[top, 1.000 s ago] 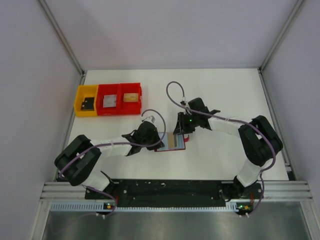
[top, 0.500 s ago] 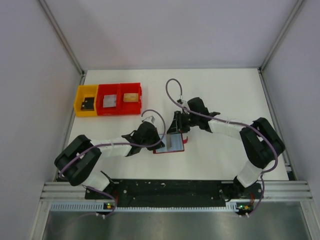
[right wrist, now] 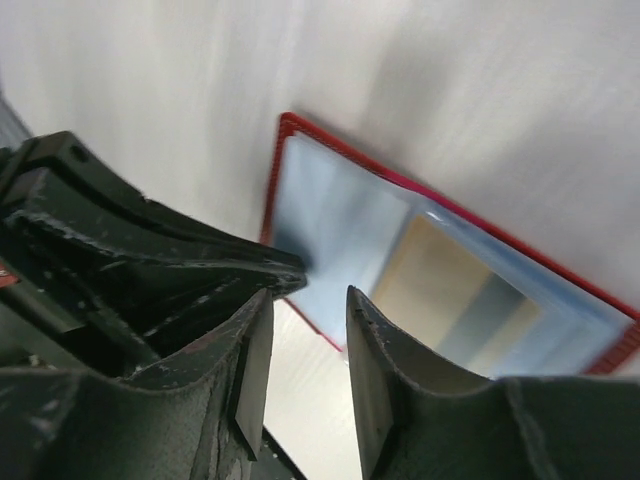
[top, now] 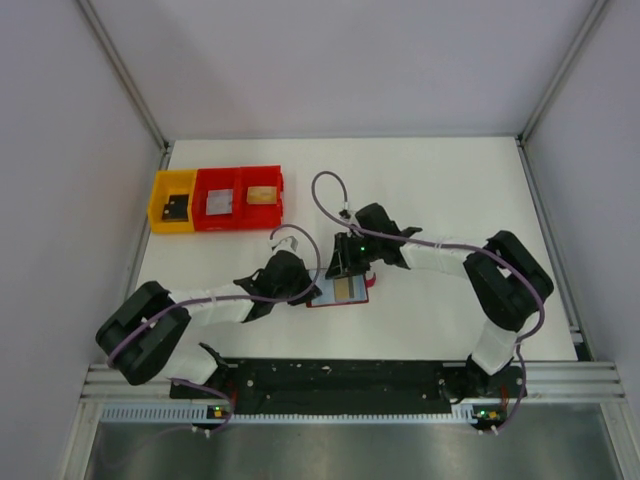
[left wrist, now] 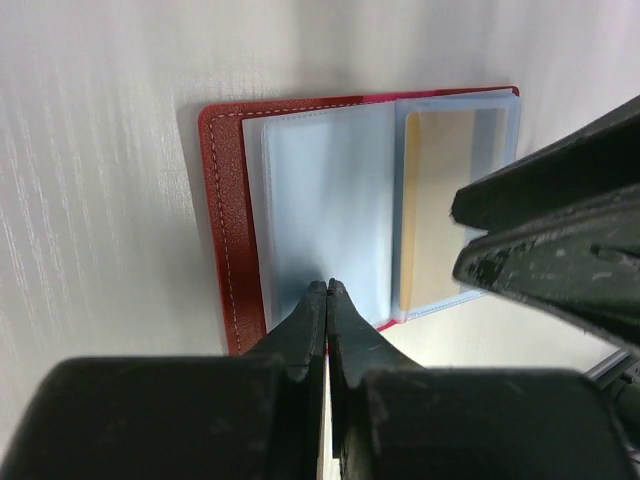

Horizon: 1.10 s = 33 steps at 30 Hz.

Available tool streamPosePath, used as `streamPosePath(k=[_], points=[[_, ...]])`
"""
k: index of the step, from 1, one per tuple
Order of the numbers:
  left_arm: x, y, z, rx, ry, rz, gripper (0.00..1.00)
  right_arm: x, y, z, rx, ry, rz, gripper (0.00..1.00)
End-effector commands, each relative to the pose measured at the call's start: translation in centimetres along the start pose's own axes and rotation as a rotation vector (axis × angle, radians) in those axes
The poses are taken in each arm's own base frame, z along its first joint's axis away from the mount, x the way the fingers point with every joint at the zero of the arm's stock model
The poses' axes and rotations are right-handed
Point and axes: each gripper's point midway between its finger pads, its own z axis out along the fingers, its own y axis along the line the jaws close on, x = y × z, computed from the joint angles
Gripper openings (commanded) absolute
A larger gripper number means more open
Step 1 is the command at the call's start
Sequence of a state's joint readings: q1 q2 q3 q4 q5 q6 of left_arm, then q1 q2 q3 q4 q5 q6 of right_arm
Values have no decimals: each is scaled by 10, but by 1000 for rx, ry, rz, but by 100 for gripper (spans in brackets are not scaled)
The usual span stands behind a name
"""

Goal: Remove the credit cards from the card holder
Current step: Remove the credit card from the card holder.

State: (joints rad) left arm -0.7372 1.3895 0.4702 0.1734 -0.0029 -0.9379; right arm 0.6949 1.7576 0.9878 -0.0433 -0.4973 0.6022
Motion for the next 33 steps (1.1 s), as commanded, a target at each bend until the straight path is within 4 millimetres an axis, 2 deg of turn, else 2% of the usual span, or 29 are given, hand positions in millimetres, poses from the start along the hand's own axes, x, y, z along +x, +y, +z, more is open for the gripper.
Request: streamPosePath(k=[1, 6, 10, 16, 25, 33], points=[[-8, -5, 3, 16, -29, -4, 0, -28, -18, -32, 214, -137, -65, 37], [-5, -2, 4, 7, -17, -4, 0, -29, -46, -52, 332, -184, -15, 42], [-4, -2, 4, 8, -13, -5, 0, -27, -54, -51, 336, -173, 4, 43], [-4, -3, 4, 9, -12, -4, 0, -23, -59, -42, 337, -146, 18, 43], [-4, -4, 5, 11, -14, -3, 0, -28, -49, -33, 275, -141, 13, 42], [-5, -3, 3, 12, -18, -5, 0, -24, -54, -24, 271, -116, 36, 42]])
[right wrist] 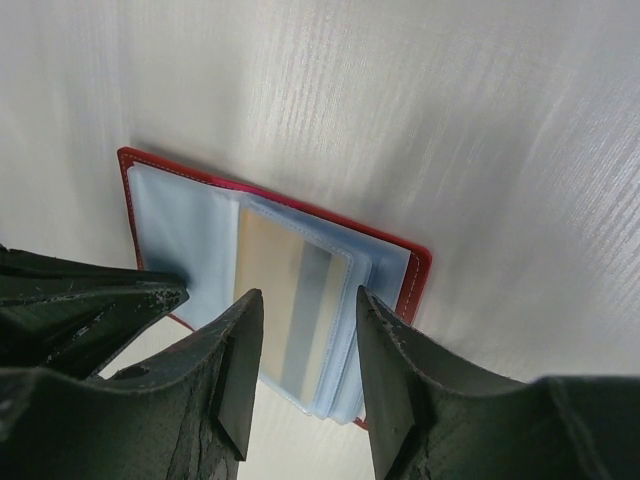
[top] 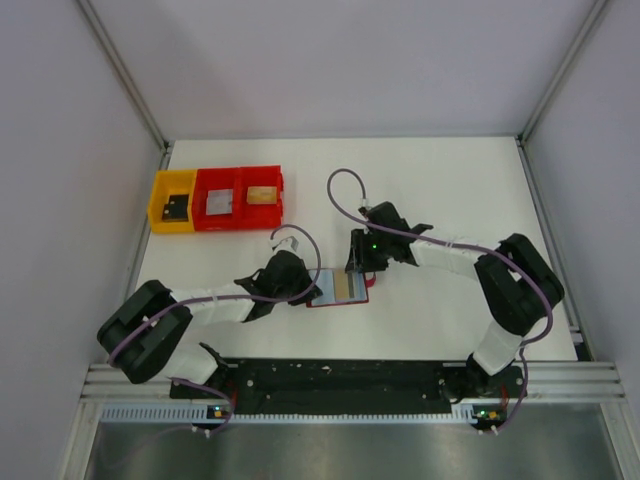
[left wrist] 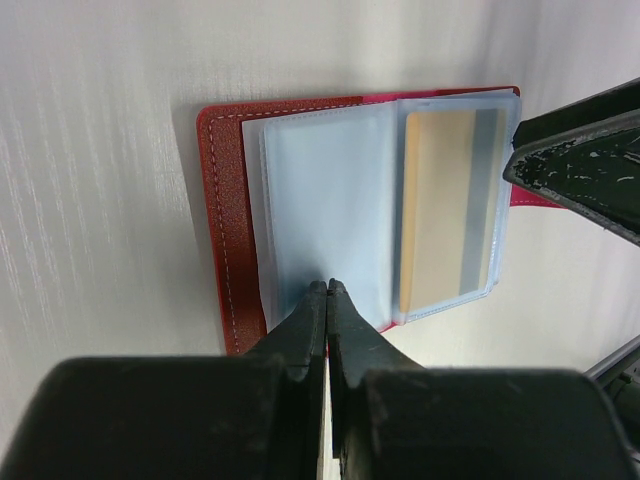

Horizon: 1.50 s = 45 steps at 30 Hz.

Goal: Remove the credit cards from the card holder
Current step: Remove the credit card from the card holder.

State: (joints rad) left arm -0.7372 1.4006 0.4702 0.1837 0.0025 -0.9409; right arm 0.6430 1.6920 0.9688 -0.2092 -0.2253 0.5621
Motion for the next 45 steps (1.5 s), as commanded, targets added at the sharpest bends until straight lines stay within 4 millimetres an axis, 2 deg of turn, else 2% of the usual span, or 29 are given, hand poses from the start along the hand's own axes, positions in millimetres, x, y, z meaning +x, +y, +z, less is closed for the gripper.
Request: streamPosePath(k=[1, 16, 19, 23, 29, 35, 40, 45], points=[[-6, -4, 2, 10, -22, -4, 0, -11, 9, 4, -37, -26, 5, 42], [-5, -3, 3, 9, -19, -4, 0, -9, 22, 4, -108, -3, 1, 39], [-5, -3, 3, 9, -19, -4, 0, -9, 32, 2, -151, 1, -3, 35], [-5, -3, 2, 11, -21, -5, 0, -7, 48, -1, -213, 18, -8, 35], [-10, -5, -5, 25, -51, -16, 0, -8, 84, -11, -351, 20, -15, 36], [-15, -3, -15, 32, -92, -35, 0, -6, 110, 0, -416, 41, -32, 39], [-19, -3, -29, 39, -122, -39, 0, 2, 108, 19, -420, 78, -11, 39], [-29, -4, -49, 54, -181, -45, 0, 0, 98, 17, -365, 57, -34, 38]])
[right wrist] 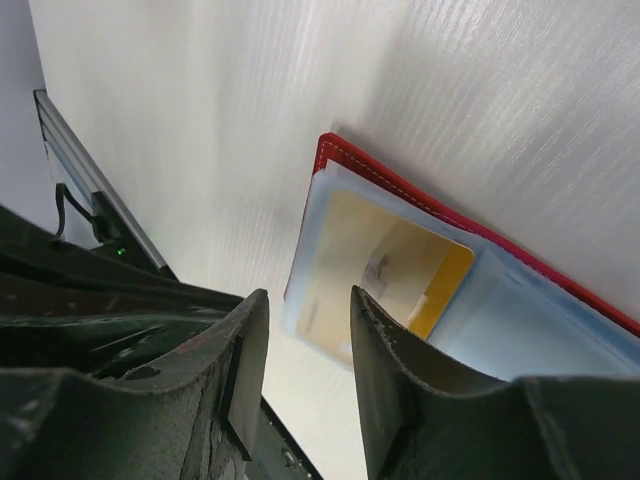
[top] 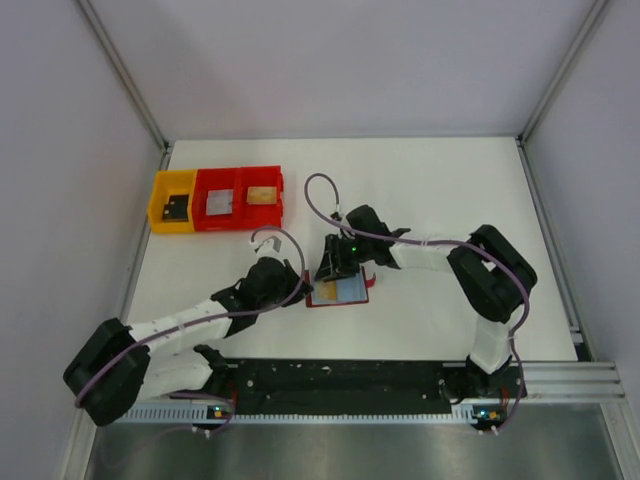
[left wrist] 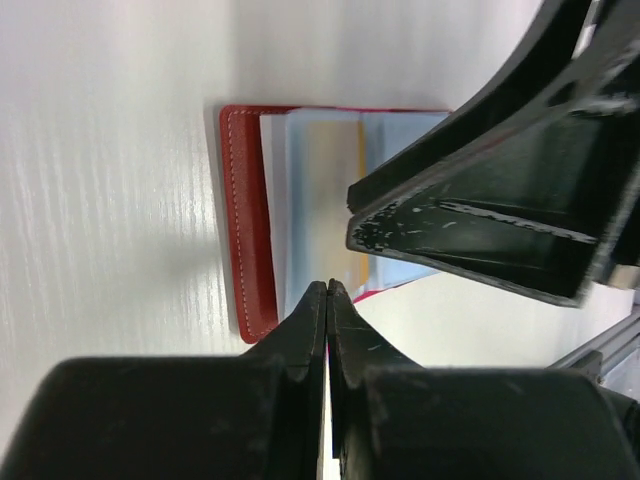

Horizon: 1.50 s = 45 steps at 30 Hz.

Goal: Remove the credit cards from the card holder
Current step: Remove the credit card from the card holder.

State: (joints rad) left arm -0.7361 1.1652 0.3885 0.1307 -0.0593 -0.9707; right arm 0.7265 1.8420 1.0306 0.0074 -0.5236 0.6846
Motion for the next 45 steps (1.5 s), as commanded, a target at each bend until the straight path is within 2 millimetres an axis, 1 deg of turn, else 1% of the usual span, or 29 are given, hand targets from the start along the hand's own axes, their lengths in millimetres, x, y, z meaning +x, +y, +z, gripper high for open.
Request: streamPosePath(k=[1, 4, 6, 8, 12, 14, 15, 19, 25, 29, 34, 35, 38, 42, 45], points=[[-19, -6, -17, 17, -85, -8, 0, -20, 17, -9, -11, -73, -70, 38], [-28, -15, -24, 48, -116, 0, 0, -25, 13, -23, 8, -109, -69, 37], [-32, -24, -24, 73, -120, 12, 0, -26, 6, -31, 26, -131, -60, 37], [-34, -31, -20, 86, -111, 27, 0, -26, -2, -34, 41, -136, -43, 37], [-29, -32, -2, 93, -64, 31, 0, -22, -9, -34, 47, -134, -21, 36], [-27, -29, 7, 87, -46, 30, 0, -20, -11, -32, 44, -131, -15, 36], [-25, -24, 12, 68, -39, 33, 0, -19, -13, -31, 46, -130, -10, 36], [-20, -13, 22, 33, -19, 41, 0, -14, -23, -28, 65, -123, 6, 36], [-2, 14, 29, -37, 31, 13, 0, -6, -36, -21, 91, -97, 24, 35], [5, 27, 30, -67, 50, -11, 0, 0, -44, -16, 105, -74, 40, 35], [6, 33, 32, -83, 52, -32, 0, 5, -49, -12, 109, -61, 54, 35], [12, 32, 31, -67, 81, -37, 0, 4, -50, -12, 106, -61, 55, 35], [14, 34, 32, -67, 94, -46, 0, 7, -50, -8, 94, -55, 64, 35], [17, 35, 32, -69, 106, -55, 0, 10, -51, -6, 71, -52, 78, 30], [17, 37, 32, -70, 106, -62, 0, 9, -50, -9, 29, -61, 94, 24]])
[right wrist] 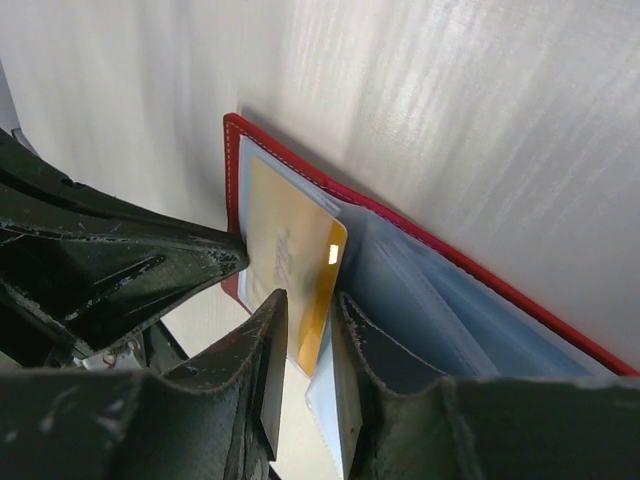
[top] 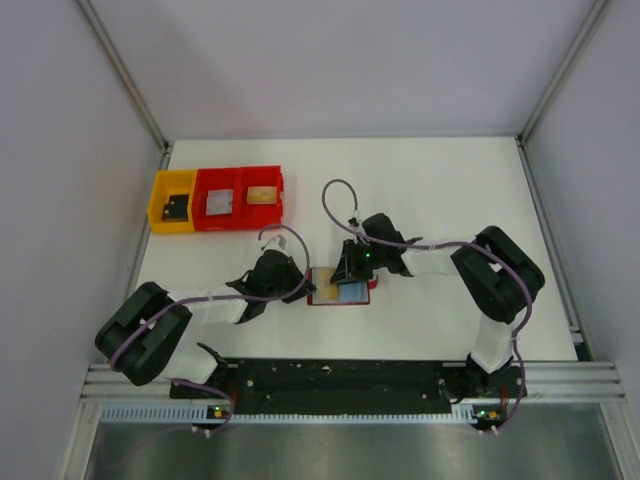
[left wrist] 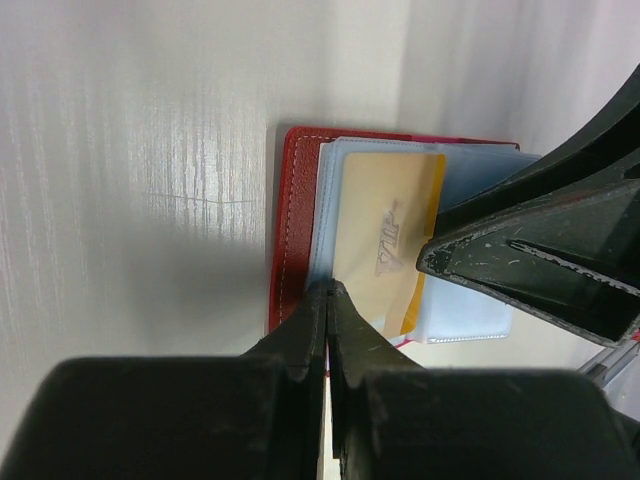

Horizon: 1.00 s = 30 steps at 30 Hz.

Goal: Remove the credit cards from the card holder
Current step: Remove the credit card from the card holder.

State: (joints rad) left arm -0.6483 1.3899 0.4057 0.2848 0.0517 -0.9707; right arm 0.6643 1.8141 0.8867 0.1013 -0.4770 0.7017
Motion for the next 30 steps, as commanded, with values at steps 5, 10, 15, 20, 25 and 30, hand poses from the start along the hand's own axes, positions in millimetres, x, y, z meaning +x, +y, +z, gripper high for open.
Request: streamPosePath(k=[5, 10, 15, 20, 25, 30], points=[[14, 23, 0, -52, 48, -25, 0, 0, 1, -4, -129, -21, 17, 8], [12, 23, -1, -47, 46, -39, 0, -3, 1, -7, -174, -38, 11, 0], [12, 25, -3, -51, 42, -45, 0, -7, -13, -15, -166, -54, 19, 0], [11, 23, -4, -48, 49, -43, 0, -11, -19, -21, -151, -51, 11, 0], [12, 19, -3, -34, 63, -39, 0, -19, -10, -19, -178, -56, 28, 9], [13, 17, -1, -24, 70, -40, 0, -21, -8, -14, -180, -46, 34, 20]])
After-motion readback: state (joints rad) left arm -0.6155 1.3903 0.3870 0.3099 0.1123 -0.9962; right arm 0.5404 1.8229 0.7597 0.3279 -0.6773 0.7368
